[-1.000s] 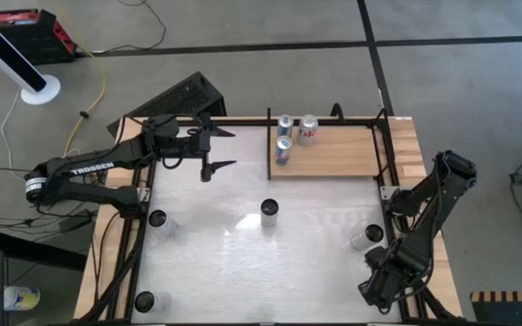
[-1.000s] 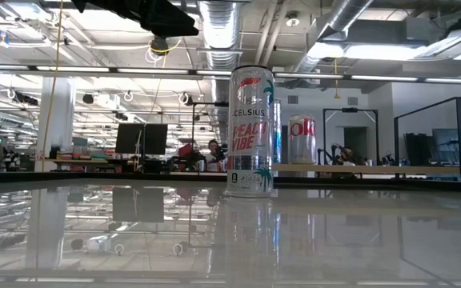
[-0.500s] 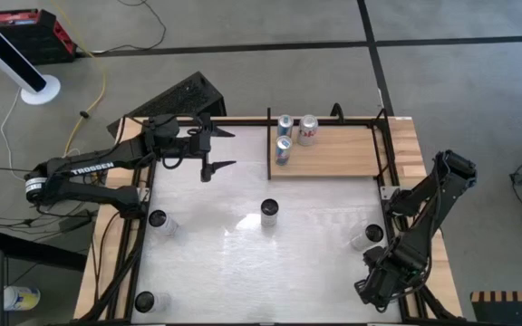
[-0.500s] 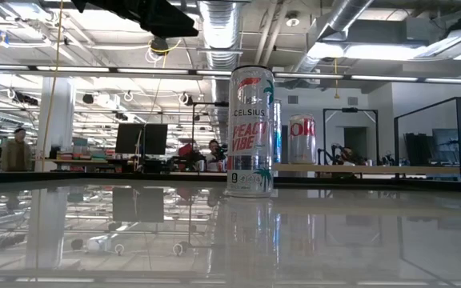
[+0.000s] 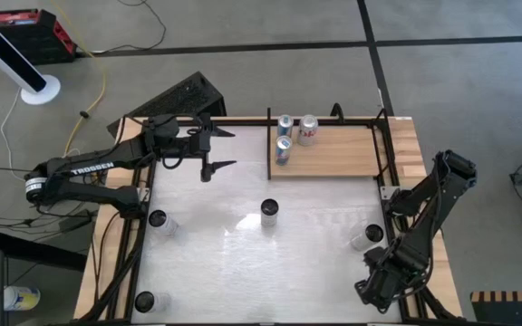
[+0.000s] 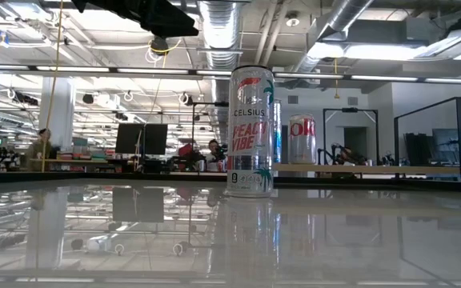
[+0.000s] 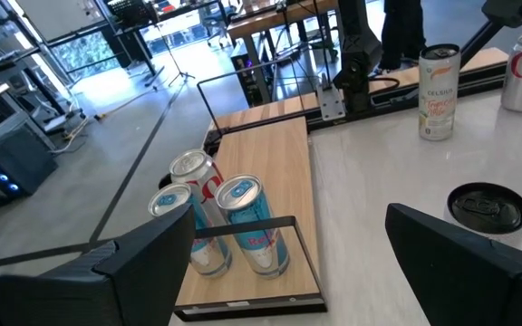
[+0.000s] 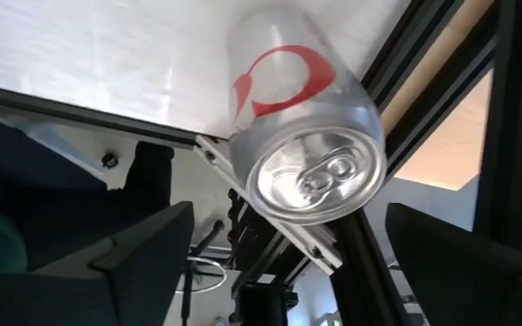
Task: Place canned beverage on shelf
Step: Put the red-silver soda can on the shelf aligned with the other red-silver soda can
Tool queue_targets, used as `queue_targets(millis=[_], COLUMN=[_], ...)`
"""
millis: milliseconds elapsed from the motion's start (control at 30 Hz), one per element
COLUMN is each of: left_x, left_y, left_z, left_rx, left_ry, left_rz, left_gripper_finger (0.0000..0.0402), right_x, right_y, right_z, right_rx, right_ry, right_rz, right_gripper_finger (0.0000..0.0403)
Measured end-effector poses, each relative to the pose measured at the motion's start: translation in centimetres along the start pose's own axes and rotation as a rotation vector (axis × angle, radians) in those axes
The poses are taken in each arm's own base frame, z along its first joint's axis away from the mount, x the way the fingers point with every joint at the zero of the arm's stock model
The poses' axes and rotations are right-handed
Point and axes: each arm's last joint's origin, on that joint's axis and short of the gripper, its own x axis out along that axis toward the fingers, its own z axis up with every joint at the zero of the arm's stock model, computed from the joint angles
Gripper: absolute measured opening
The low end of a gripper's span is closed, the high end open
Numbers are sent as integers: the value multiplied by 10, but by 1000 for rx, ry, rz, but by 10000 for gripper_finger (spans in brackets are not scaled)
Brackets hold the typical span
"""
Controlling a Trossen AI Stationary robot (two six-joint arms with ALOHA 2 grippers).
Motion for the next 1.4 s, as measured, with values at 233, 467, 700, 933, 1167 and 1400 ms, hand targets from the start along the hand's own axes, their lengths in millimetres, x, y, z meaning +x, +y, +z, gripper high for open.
queue_targets(millis=[233,467,700,933,1167,1400], left_x=[0,0,0,0,0,0], left_y=[0,0,0,0,0,0], left_z=[0,0,0,0,0,0], left_rx=[0,-1,-1,0,-10,-23], left_ry=[4,5,5,1,0,1], left_rz=[-1,-2,-2,0,0,0], left_gripper_finger=[345,345,345,345,345,345], right_x=[3,6,17,39,44,43], right_y=[-3,-11,-8,0,3,3], right_z=[-4,-9,-4,1,2,2], right_rx=[-15,12,4,-45,-59,-73], right_ry=[-43,-61,-94,-121,-121,-122], right_rz=[22,-3,-7,-46,-60,-60], right_gripper_finger=[391,399,399,397,376,338])
